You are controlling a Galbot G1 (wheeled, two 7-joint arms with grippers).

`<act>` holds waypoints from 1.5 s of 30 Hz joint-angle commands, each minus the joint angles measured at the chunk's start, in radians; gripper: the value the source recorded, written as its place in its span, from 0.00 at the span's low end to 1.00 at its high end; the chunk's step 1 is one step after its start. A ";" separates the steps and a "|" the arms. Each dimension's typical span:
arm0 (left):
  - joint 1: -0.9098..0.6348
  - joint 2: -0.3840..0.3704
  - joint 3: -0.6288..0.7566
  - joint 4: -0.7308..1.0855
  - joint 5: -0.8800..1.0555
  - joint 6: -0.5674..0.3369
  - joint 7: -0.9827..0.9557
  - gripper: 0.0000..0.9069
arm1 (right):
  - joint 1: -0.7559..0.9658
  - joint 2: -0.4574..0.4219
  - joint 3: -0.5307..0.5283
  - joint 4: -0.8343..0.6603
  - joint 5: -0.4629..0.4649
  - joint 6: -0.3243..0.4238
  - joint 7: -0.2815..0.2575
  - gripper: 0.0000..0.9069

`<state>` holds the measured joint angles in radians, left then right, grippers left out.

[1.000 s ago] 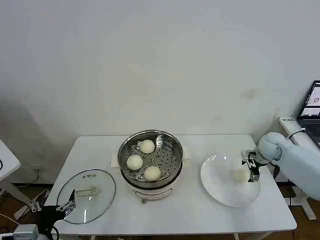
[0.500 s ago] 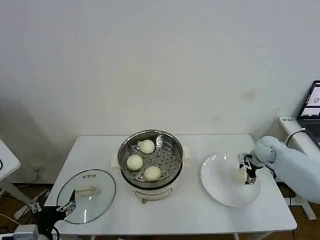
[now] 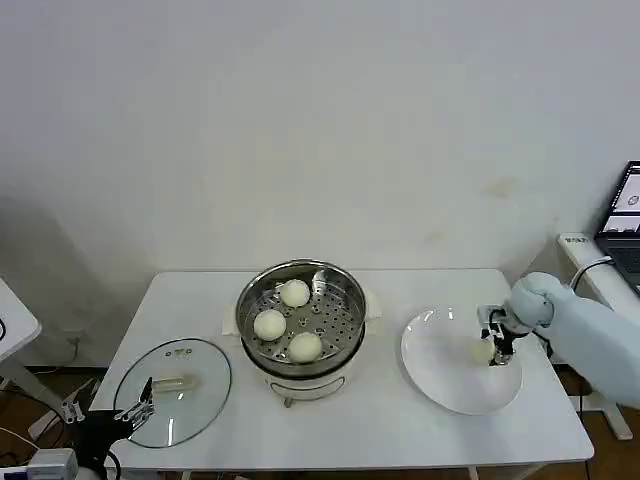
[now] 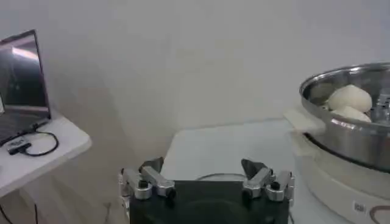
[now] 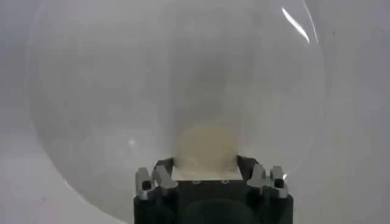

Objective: Take steamed baozi put them in steamer then cover it.

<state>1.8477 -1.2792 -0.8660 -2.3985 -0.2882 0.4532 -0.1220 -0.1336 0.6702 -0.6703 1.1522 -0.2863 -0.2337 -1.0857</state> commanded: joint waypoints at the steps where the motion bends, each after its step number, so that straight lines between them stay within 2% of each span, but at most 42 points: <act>1: -0.002 -0.001 0.000 -0.003 0.000 0.001 -0.001 1.00 | 0.118 -0.043 -0.106 0.072 0.046 -0.014 -0.007 0.78; 7: -0.010 0.004 0.006 -0.004 0.001 0.002 -0.002 1.00 | 0.354 -0.074 -0.237 0.160 0.144 -0.041 -0.015 0.78; 12: -0.020 0.009 0.006 -0.001 0.002 0.002 -0.002 1.00 | 0.617 -0.045 -0.411 0.272 0.276 -0.080 -0.016 0.78; 15: -0.029 0.010 0.009 0.005 0.004 0.002 -0.004 1.00 | 0.749 0.020 -0.483 0.317 0.376 -0.116 -0.002 0.78; 20: -0.041 0.010 0.016 0.005 0.010 0.004 -0.005 1.00 | 0.865 0.153 -0.547 0.376 0.513 -0.205 0.045 0.78; 26: -0.049 0.009 0.018 -0.001 0.011 0.006 -0.005 1.00 | 0.904 0.284 -0.600 0.423 0.677 -0.308 0.115 0.79; 27: -0.052 0.008 0.018 0.000 0.012 0.006 -0.005 1.00 | 0.899 0.323 -0.606 0.428 0.736 -0.331 0.146 0.79; 30: -0.059 0.006 0.020 -0.002 0.015 0.007 -0.006 1.00 | 0.883 0.382 -0.625 0.427 0.796 -0.376 0.173 0.79; 38: -0.067 0.002 0.014 -0.009 0.009 0.007 -0.005 1.00 | 0.808 0.471 -0.665 0.331 0.874 -0.428 0.238 0.78; 45: -0.069 0.008 -0.001 -0.010 -0.001 0.008 -0.003 1.00 | 0.735 0.496 -0.658 0.261 0.844 -0.445 0.250 0.78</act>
<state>1.7799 -1.2726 -0.8626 -2.4083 -0.2863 0.4600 -0.1263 0.6428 1.0729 -1.2911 1.4785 0.4806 -0.6182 -0.8853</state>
